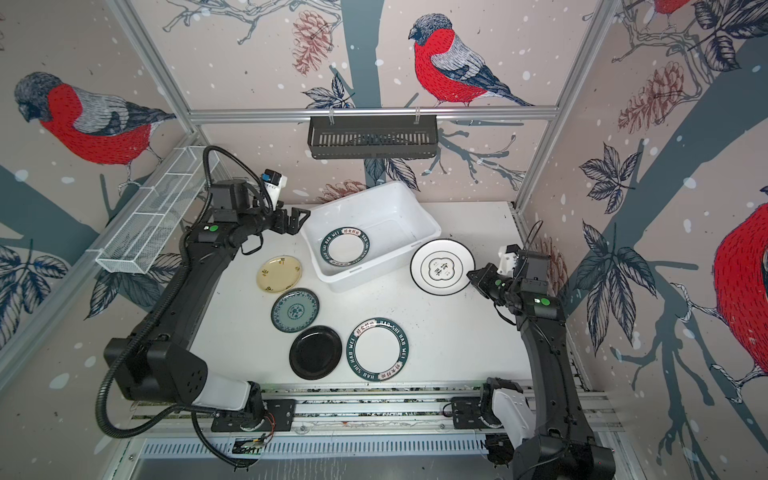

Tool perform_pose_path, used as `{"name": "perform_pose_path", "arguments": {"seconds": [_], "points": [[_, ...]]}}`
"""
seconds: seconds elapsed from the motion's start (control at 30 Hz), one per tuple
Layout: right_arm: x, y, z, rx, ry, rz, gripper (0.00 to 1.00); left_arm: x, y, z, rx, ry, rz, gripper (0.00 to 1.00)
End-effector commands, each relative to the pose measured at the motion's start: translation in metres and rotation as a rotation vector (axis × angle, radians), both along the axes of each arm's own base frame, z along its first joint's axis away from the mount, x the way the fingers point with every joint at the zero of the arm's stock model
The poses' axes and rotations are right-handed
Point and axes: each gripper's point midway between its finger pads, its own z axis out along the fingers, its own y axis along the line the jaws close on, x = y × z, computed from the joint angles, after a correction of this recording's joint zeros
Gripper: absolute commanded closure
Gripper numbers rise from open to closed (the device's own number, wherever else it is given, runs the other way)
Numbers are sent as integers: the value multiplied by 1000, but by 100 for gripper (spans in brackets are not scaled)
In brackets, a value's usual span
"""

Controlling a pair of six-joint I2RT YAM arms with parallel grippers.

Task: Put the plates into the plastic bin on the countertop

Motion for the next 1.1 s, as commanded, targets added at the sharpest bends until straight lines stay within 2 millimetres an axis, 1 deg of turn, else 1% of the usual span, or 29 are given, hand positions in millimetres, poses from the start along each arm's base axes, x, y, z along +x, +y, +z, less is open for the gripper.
{"name": "perform_pose_path", "arguments": {"seconds": [0.0,0.13,0.27,0.43,0.6,0.7,0.8,0.93,1.07], "points": [[14,8,20,-10,-42,18,99,4,-1,13,-12,-54,2,3],[36,32,39,-18,-72,73,99,2,0,15,-11,-64,7,4],[64,68,62,-16,-117,148,99,-2,1,21,-10,-77,15,4],[102,115,75,-13,-151,245,99,-6,7,30,4,-102,41,3],[140,167,70,-22,-155,354,99,-9,8,42,12,-134,43,4],[158,196,60,-34,-143,416,99,-11,8,50,14,-155,43,4],[172,221,48,-32,-129,468,99,-12,9,54,9,-163,50,4],[186,245,32,-21,-115,511,99,-15,8,57,2,-167,41,3],[197,262,14,-18,-99,533,99,-17,8,56,4,-166,43,4]]}}
